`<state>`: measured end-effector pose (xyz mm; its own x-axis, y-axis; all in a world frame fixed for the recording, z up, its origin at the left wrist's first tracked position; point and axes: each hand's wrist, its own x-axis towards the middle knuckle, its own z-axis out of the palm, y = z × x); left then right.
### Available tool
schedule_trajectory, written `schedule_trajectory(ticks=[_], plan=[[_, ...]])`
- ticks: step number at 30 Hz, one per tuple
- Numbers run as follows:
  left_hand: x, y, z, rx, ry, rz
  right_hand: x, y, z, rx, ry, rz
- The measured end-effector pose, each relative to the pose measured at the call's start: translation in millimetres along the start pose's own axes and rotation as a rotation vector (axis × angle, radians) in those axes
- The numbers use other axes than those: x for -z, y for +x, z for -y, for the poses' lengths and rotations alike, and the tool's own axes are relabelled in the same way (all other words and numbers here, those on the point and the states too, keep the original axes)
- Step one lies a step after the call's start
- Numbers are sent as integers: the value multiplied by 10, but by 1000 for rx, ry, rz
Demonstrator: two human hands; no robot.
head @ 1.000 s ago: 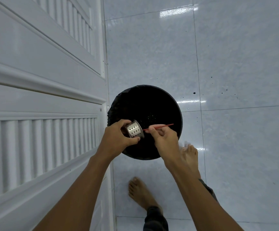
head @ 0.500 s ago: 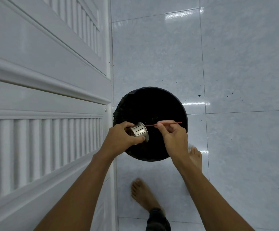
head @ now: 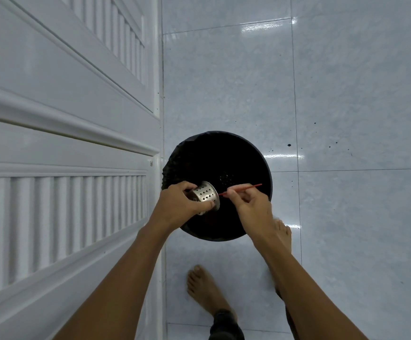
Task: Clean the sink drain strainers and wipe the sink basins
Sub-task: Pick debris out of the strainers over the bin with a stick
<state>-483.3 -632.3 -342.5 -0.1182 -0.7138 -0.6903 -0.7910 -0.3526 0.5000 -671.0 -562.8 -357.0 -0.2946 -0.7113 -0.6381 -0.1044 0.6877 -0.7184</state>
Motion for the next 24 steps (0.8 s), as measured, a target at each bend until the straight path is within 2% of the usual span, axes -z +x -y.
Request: schedule_trajectory(ticks=[2, 5, 10, 14, 18, 24], plan=[[-2, 7, -22, -4, 5, 8, -16, 7, 27, 34, -76, 69], [-31, -16, -42, -7, 4, 6, 12, 17, -10, 25, -166, -115], [-107, -128, -43, -44, -85, -69, 114, -66, -26, 177, -201, -140], [-186, -359, -206, -148, -185, -300, 291, -244, 245, 303, -146, -210], [36, -689, -712, -237, -295, -534, 587, -534, 896, 414, -90, -254], [1032, -1447, -1785, -359, -452, -807, 1045, -1187, 2570, 654, -10, -305]])
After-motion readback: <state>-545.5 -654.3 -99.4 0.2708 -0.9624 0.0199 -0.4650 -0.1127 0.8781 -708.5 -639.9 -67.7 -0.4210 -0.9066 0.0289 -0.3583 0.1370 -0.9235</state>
